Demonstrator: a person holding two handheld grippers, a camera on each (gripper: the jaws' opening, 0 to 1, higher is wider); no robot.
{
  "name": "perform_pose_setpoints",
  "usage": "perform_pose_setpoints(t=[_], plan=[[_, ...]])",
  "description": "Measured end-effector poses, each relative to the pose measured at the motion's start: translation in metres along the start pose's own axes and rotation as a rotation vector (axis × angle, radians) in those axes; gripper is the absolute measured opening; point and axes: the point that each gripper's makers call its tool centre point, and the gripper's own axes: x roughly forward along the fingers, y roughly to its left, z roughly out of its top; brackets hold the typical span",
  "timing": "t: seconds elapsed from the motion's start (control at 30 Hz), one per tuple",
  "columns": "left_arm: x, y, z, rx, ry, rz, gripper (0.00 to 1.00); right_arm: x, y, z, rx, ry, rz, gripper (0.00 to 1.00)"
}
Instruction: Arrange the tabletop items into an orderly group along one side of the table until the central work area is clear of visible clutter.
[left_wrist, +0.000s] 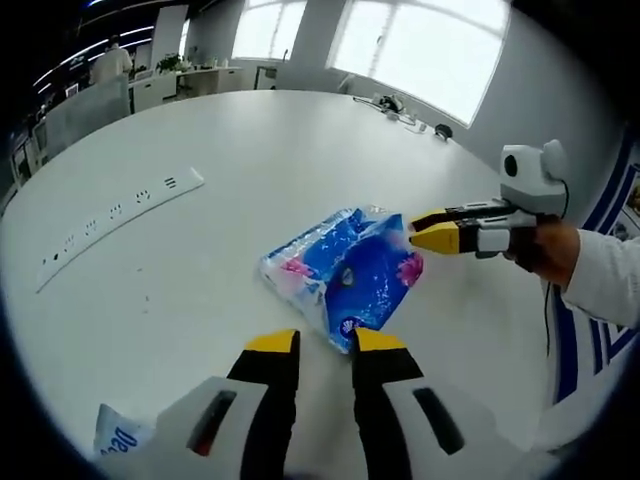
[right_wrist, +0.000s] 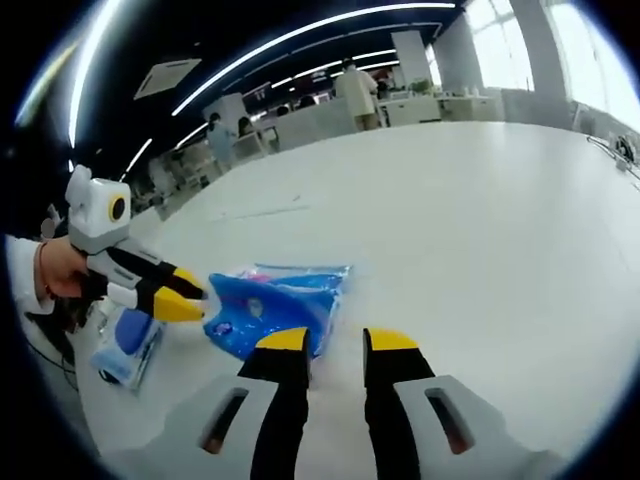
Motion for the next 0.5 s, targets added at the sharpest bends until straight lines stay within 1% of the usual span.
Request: perform_pose_setpoints(t=[0.1,0.17,0.23,0.27,0.3,0.4,0.5], plan=[[-0.004,-0.001,0.001,0.008,-0.001,0.000,0.22,-0.001,0.001,0.000,0.018,-0.007,-0.004,0.24],[-0.006,-0.001,0.001,0.008,-0.004,-0.001,0.24,-0.002,0.003,0.001,0.025,-0.011,-0.002,0.25],[-0.008,0.000,0.000,0.004,-0.006,-0.002,0.26,-0.004,0.005,0.004,0.041,-0.023,0.000,0.26],[-0.009,0.001,-0.001,0.004,-0.006,-0.002,0.26,-0.005,0.007,0.007,0.069,-0.034,0.007,0.27],[-0.010,0.002,-0.002,0.004,-0.004,-0.001,0.27,-0.006,0.008,0.011,0.074,-0.042,0.010,0.29],[-0.016,0.004,0.001,-0.007,-0.025,0.006,0.30,-0.007,0.010,0.015,0.063,-0.042,0.008,0.33],[-0.020,0.004,0.005,0.002,-0.038,0.006,0.32,-0.010,0.013,0.021,0.073,-0.053,0.013,0.36]])
